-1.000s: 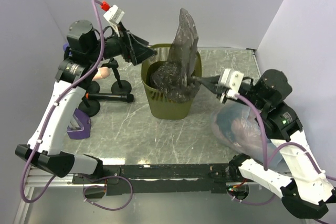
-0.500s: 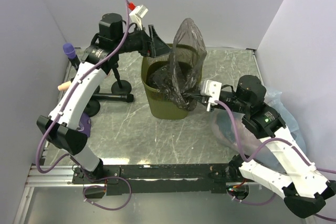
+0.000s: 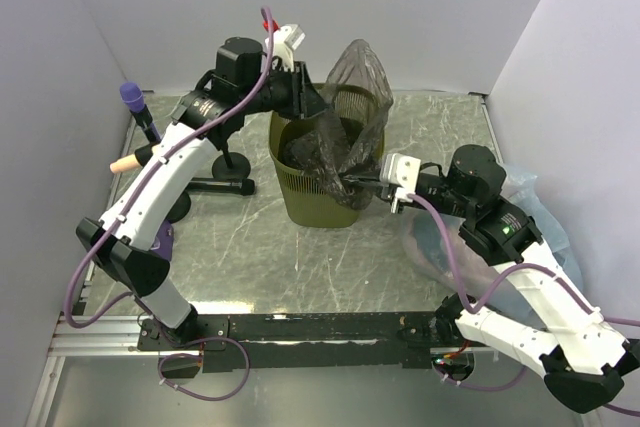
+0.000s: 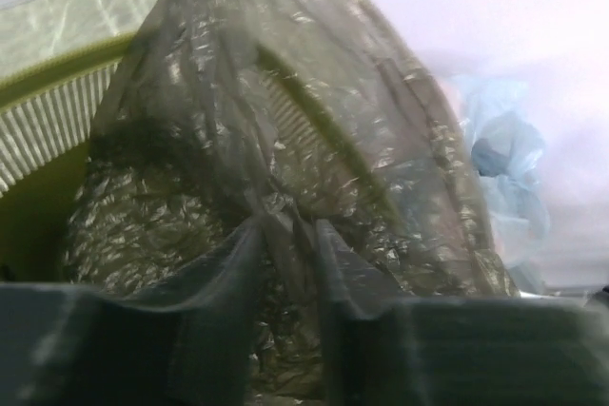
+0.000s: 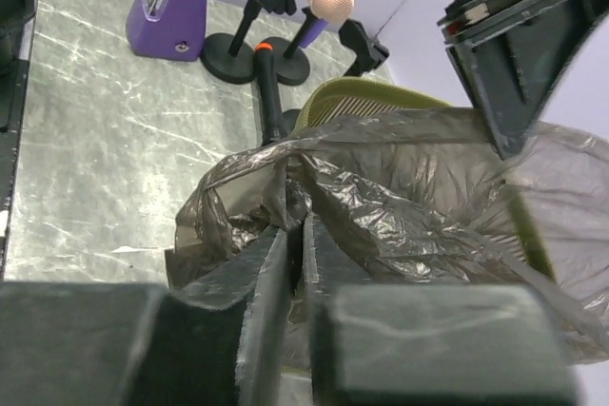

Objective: Put the trash bags into the trash bin

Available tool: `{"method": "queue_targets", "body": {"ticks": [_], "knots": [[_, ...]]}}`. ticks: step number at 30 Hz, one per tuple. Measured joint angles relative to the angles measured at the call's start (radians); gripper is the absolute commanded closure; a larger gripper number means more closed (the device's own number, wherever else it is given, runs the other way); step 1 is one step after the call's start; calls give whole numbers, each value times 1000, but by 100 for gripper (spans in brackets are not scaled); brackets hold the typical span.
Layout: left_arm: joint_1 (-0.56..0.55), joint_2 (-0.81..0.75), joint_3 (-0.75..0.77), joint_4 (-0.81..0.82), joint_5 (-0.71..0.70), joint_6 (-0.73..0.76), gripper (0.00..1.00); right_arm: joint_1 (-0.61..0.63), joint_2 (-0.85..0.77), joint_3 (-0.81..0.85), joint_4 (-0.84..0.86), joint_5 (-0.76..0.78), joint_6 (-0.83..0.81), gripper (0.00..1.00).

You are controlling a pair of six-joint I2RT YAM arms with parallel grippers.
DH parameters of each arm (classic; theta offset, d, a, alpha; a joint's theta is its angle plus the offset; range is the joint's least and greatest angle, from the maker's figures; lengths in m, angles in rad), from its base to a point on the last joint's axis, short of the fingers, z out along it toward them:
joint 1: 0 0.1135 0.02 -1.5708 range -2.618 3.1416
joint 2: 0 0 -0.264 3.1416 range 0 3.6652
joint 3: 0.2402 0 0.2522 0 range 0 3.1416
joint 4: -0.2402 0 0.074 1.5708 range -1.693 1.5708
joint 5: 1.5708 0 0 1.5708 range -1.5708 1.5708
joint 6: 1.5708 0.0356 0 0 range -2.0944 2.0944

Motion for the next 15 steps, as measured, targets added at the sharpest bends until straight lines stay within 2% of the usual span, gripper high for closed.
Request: {"method": "queue_targets", "body": {"ticks": [1, 2, 6, 9, 15], "knots": [[0, 0, -5, -4, -3, 3, 95, 1, 1, 0, -2, 3, 0, 73], [2, 0, -13, -9, -8, 14, 99, 2, 1, 1, -9, 11, 6, 67], [3, 10, -12, -18, -19, 56, 99, 1, 10, 38, -58, 85, 82, 55], [3, 28, 25, -17, -36, 95, 99, -40, 52, 163, -110, 186, 188, 49], [6, 51, 129, 13, -60, 178, 100, -274, 190, 449, -98, 256, 482, 44]]}}
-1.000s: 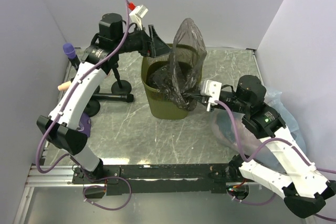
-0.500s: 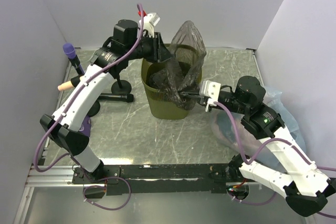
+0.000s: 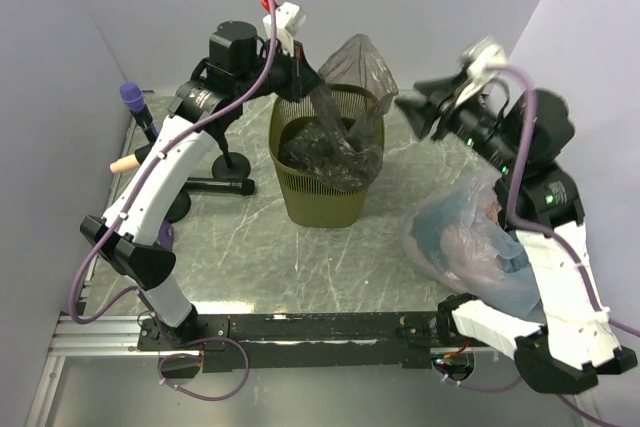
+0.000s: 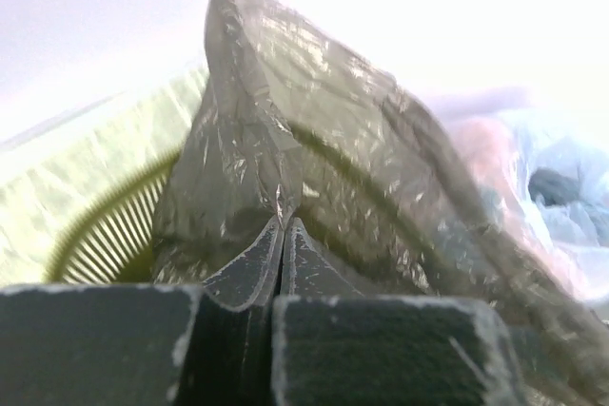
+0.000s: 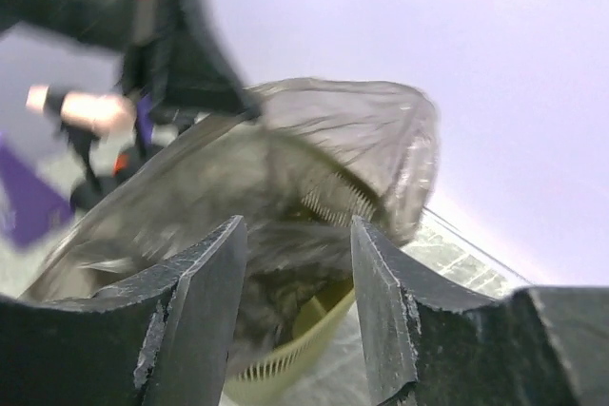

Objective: Put the trash bags into the trash bin

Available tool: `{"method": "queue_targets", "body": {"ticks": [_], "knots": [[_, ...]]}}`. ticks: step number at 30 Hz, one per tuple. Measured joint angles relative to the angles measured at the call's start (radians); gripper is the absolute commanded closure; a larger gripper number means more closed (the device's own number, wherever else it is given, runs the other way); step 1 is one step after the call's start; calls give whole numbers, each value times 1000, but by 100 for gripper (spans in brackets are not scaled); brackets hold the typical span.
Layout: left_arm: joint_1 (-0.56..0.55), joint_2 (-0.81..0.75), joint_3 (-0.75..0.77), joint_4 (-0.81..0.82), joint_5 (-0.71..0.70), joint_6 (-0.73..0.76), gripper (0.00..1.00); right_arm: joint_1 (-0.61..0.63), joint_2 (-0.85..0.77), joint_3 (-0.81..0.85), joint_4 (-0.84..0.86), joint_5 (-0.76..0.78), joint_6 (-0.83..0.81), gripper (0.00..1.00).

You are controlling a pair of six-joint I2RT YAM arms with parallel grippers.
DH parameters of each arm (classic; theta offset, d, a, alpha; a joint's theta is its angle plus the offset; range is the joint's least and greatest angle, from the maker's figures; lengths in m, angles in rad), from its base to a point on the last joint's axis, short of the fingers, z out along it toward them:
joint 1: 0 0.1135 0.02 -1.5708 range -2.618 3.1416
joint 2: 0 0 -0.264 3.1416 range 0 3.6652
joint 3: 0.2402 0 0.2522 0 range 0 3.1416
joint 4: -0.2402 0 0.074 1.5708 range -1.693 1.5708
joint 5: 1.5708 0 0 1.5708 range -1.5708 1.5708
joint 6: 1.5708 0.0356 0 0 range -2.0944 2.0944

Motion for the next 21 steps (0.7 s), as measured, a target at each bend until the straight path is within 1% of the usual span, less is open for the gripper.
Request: {"method": "queue_targets", "body": {"ticks": [4, 7, 11, 15, 18, 21], "knots": [[4, 0, 23, 71, 2, 71, 99, -51, 102, 112, 0, 54, 104, 40], [5, 0, 23, 119, 5, 118, 99, -68, 183, 185, -2, 106, 148, 32], [5, -2, 23, 163, 10, 151, 99, -79, 338, 278, -18, 152, 164, 31], [5, -9, 23, 189, 13, 169, 99, -81, 393, 264, -69, 193, 164, 29], [5, -21, 22, 199, 13, 174, 99, -83, 397, 257, -103, 207, 156, 30], [5, -45, 6, 218, 12, 188, 99, -84, 394, 239, -103, 204, 137, 31]]}}
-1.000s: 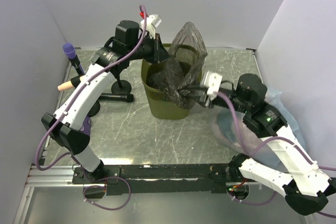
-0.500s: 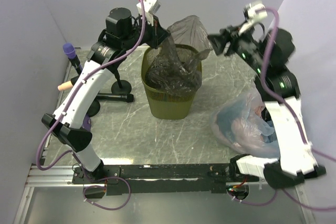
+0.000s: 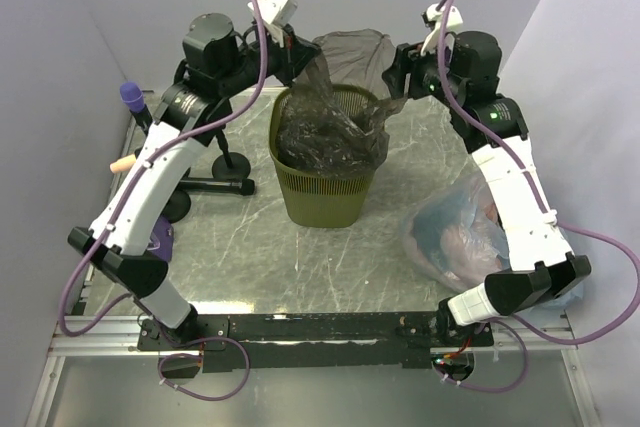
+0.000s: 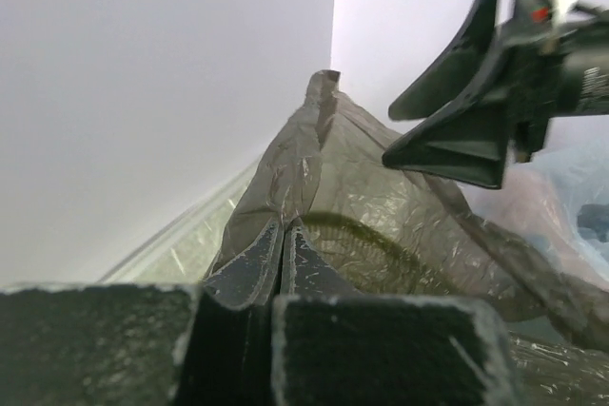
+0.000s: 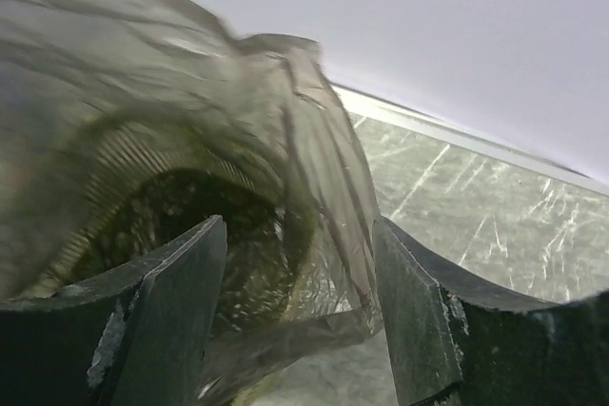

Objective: Put the trash bags into the trash bin

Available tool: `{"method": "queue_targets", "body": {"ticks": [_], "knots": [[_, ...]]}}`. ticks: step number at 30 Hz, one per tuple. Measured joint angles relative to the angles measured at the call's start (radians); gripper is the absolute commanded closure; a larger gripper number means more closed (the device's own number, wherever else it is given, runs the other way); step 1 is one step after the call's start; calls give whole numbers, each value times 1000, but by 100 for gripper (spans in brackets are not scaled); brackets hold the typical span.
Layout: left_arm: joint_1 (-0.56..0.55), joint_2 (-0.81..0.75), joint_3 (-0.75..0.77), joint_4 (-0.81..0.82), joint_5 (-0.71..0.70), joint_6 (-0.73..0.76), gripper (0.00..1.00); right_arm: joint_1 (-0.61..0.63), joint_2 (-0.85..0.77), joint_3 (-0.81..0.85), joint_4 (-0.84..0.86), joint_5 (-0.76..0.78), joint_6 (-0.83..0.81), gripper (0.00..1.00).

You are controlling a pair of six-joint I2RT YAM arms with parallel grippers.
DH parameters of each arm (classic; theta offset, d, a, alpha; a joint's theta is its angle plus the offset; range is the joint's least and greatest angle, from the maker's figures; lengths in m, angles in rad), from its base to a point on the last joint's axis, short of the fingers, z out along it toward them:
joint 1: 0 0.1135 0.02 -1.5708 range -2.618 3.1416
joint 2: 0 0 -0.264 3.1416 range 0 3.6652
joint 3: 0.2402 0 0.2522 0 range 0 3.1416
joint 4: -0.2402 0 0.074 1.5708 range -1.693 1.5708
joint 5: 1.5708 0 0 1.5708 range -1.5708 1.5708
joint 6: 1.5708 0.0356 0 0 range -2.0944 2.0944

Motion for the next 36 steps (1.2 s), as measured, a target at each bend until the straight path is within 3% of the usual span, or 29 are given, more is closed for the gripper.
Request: {"method": "queue_targets", "body": {"ticks": [5, 6, 9, 10, 15, 25, 36], "knots": [[6, -54, -49, 27, -9, 62, 99, -8, 7, -45, -2, 11, -57, 39], [8, -60, -55, 32, -12, 73, 99, -14, 12, -48, -3, 13, -68, 46], [18, -79, -86, 55, -25, 110, 99, -38, 32, -48, -2, 11, -94, 91], [22, -85, -100, 61, -31, 120, 99, -47, 39, -48, -2, 5, -101, 100], [45, -103, -175, 99, -71, 166, 100, -83, 80, -14, -3, -72, -87, 100], [106, -43, -181, 163, -226, 234, 100, -76, 99, 143, 82, -272, 38, 100], [143, -57, -370, 112, -219, 264, 99, -45, 93, -58, 67, -287, 21, 100]]}}
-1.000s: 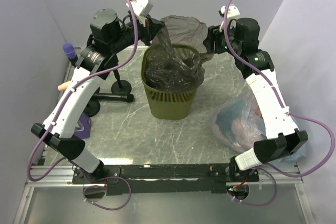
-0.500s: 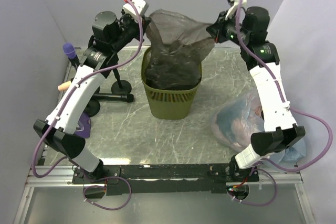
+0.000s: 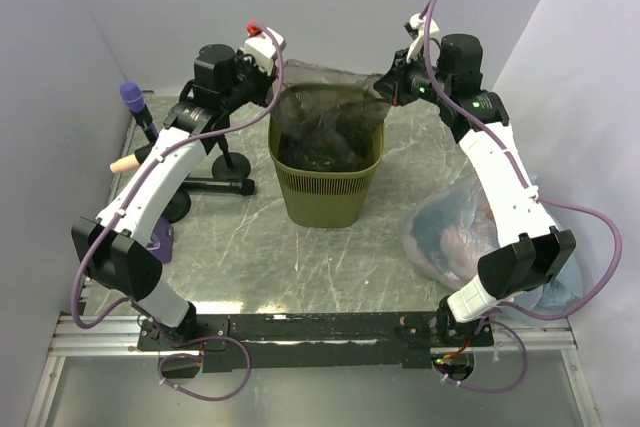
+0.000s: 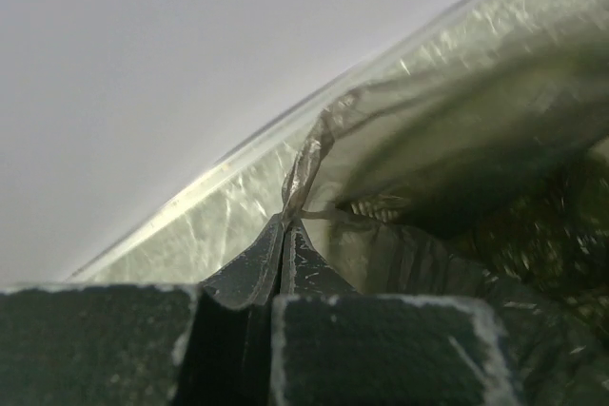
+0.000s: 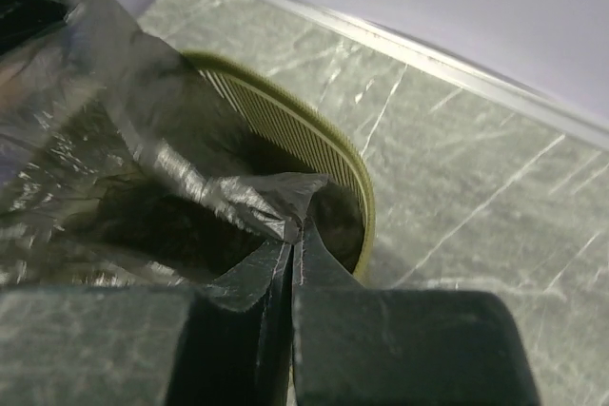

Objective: Put the trash bags into the trash bin

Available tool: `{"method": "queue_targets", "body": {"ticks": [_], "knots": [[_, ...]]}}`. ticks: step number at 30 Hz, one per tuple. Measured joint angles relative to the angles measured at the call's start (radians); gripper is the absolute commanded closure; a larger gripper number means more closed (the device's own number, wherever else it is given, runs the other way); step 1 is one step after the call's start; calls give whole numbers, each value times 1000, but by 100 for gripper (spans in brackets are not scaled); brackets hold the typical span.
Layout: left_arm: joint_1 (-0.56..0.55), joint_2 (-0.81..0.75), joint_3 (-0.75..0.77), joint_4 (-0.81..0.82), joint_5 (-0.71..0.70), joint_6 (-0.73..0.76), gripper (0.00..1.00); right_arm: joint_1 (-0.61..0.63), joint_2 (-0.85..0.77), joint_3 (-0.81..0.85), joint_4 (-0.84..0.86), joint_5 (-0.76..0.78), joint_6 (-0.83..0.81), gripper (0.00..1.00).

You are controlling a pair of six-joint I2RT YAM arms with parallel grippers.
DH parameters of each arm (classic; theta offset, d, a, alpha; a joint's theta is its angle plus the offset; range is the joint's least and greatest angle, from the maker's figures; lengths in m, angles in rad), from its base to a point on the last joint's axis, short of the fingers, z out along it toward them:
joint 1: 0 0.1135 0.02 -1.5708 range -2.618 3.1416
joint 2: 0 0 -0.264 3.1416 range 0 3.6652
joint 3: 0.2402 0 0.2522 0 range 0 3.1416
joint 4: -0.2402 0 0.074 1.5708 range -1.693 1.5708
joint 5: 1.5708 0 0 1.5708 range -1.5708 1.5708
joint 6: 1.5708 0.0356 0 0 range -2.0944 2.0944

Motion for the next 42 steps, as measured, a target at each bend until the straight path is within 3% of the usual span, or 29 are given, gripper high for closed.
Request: {"method": "queue_targets", "body": {"ticks": [6, 8, 14, 23, 36, 42], "knots": [[5, 0, -28, -23, 8, 2, 99, -1, 0, -19, -9, 0, -9, 96], [11, 1, -23, -26, 9, 2, 100, -4, 0, -18, -9, -3, -10, 100], [50, 65, 95, -63, 19, 23, 100, -52, 42, 20, -10, -56, -11, 100], [112, 250, 256, -128, 101, -33, 99, -73, 238, 104, 2, -139, 35, 100], [134, 308, 249, -292, 212, -82, 99, -132, 292, 47, 2, -200, 132, 100], [149, 206, 105, -291, 264, -108, 99, -154, 225, -98, 6, -246, 185, 100]]}}
